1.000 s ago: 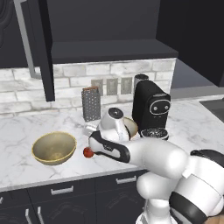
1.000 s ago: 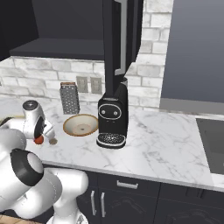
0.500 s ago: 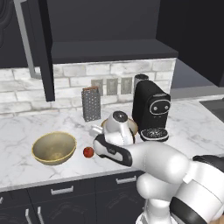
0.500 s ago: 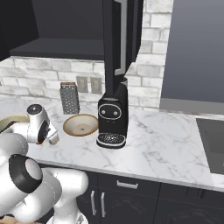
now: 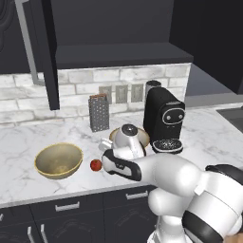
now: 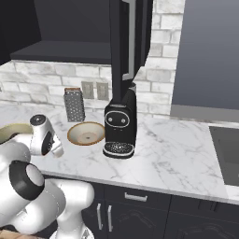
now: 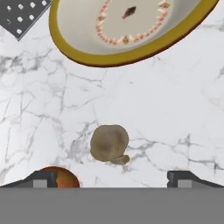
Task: Pick both bowls and place them on the counter. Then place the garlic in one bowl and place the apple in the other bowl.
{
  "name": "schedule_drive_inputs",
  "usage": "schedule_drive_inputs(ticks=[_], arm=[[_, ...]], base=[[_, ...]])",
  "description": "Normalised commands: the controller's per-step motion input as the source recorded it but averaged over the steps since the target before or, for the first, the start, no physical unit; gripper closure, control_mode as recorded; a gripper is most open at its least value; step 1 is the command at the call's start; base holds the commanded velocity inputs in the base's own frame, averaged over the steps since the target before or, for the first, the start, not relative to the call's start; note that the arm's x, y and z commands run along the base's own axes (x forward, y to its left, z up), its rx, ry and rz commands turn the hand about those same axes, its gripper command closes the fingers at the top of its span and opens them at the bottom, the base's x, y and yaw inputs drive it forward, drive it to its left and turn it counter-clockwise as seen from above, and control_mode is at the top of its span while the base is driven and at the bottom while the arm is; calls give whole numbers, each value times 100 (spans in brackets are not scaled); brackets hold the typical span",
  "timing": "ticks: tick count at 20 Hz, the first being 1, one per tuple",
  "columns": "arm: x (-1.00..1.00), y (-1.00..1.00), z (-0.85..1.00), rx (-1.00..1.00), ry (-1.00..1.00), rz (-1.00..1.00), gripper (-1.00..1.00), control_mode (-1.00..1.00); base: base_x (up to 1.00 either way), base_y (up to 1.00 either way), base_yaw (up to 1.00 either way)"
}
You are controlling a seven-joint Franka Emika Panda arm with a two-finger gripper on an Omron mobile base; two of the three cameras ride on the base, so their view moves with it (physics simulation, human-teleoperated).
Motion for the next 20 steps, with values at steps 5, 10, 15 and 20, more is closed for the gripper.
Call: schedule_drive_inputs(ticks=[5, 10, 15, 20], arm=[[6, -3, -12, 0, 3, -2, -100, -100], [7, 0, -7, 0, 6, 0, -100, -100], [5, 0, -8, 0, 6, 0, -100, -100], [11, 0, -12, 0, 5, 0, -100, -100]], base=[[0, 0, 0], [0, 0, 0], [0, 0, 0], [0, 0, 0]])
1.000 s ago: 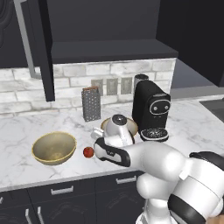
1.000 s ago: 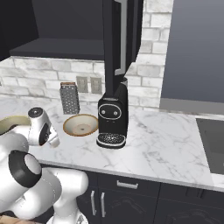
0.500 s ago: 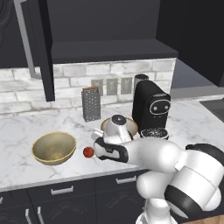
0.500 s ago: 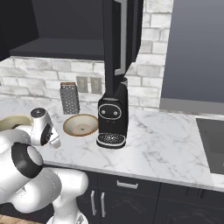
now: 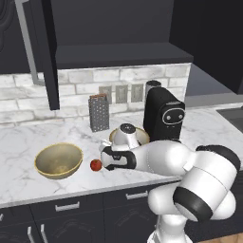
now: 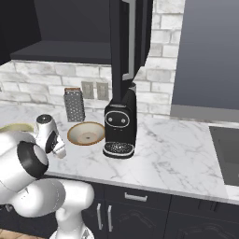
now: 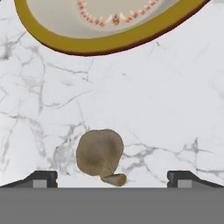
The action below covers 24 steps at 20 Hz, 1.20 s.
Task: Pick both bowls and place them on the counter. Then place the garlic in one bowl and place the apple in the other bowl.
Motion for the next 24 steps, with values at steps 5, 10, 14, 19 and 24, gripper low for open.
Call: schedule_drive_inputs(ticks=[5, 10, 14, 19, 24], arm=[[5, 0, -10, 0, 2, 0, -100, -100], [3, 0, -11, 0, 1, 0, -100, -100], [2, 2, -14, 0, 2, 0, -100, -100], [0, 6, -13, 0, 3, 0, -100, -100], [2, 5, -12, 0, 2, 0, 100, -100]], base=[[0, 0, 0], [0, 0, 0], [0, 0, 0], [0, 0, 0], [0, 0, 0]])
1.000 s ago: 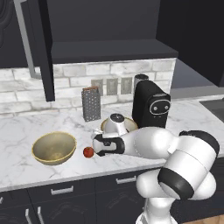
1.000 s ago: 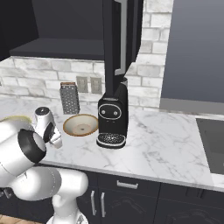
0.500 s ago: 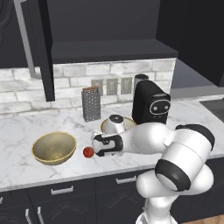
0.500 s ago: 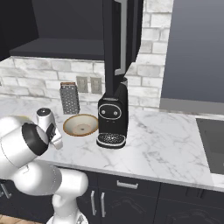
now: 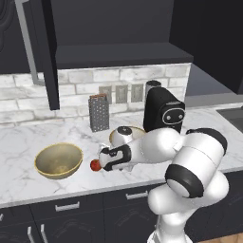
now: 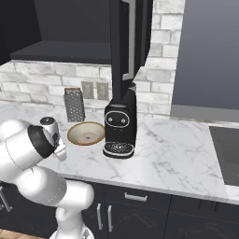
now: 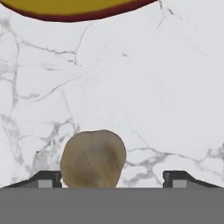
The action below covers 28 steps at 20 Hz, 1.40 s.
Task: Pick both bowls and place them on the counter. Then place the garlic in one bowl and place the apple in the other bowl.
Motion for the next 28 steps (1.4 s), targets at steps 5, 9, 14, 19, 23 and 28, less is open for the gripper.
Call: schedule_drive_inputs(ticks=[5, 9, 14, 19, 23, 28], arm=[[2, 0, -5, 0, 0, 0, 100, -100], [4, 0, -5, 0, 0, 0, 100, -100], [2, 0, -2, 0, 0, 0, 100, -100], [-4, 0, 4, 0, 0, -1, 100, -100], [-11, -5, 24, 0, -3, -4, 100, -100], [-4, -9, 38, 0, -2, -6, 100, -100]], base=[[0, 0, 0], [0, 0, 0], [0, 0, 0], [0, 0, 0], [0, 0, 0], [0, 0, 0]])
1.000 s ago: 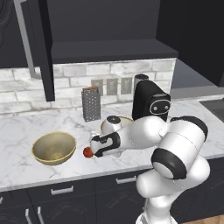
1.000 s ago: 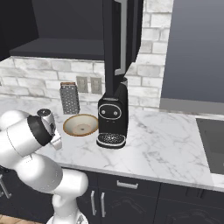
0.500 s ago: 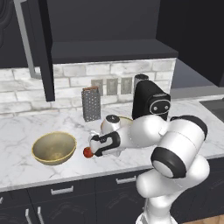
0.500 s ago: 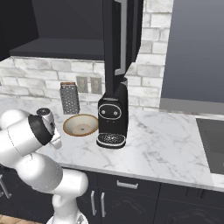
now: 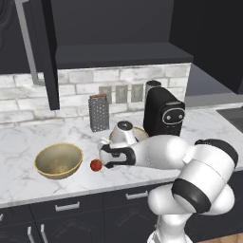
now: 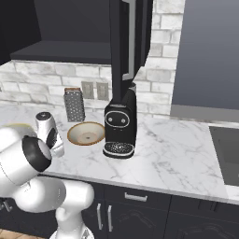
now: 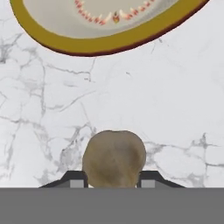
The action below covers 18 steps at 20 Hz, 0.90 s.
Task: Pick both bowls and place them on the counter. Then place the garlic in one bowl and place the apple in the other bowl.
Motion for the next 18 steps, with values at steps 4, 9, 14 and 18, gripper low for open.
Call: schedule_drive_inputs(ticks=[4, 9, 14, 18], arm=[[0, -14, 33, 0, 0, -7, 100, -100], [0, -19, 33, 0, 0, -6, 100, -100], [0, -21, 37, 0, -1, -5, 100, -100], [1, -22, 35, 0, -1, -4, 100, -100]], base=[[0, 0, 0], [0, 0, 0], [0, 0, 0], [0, 0, 0]])
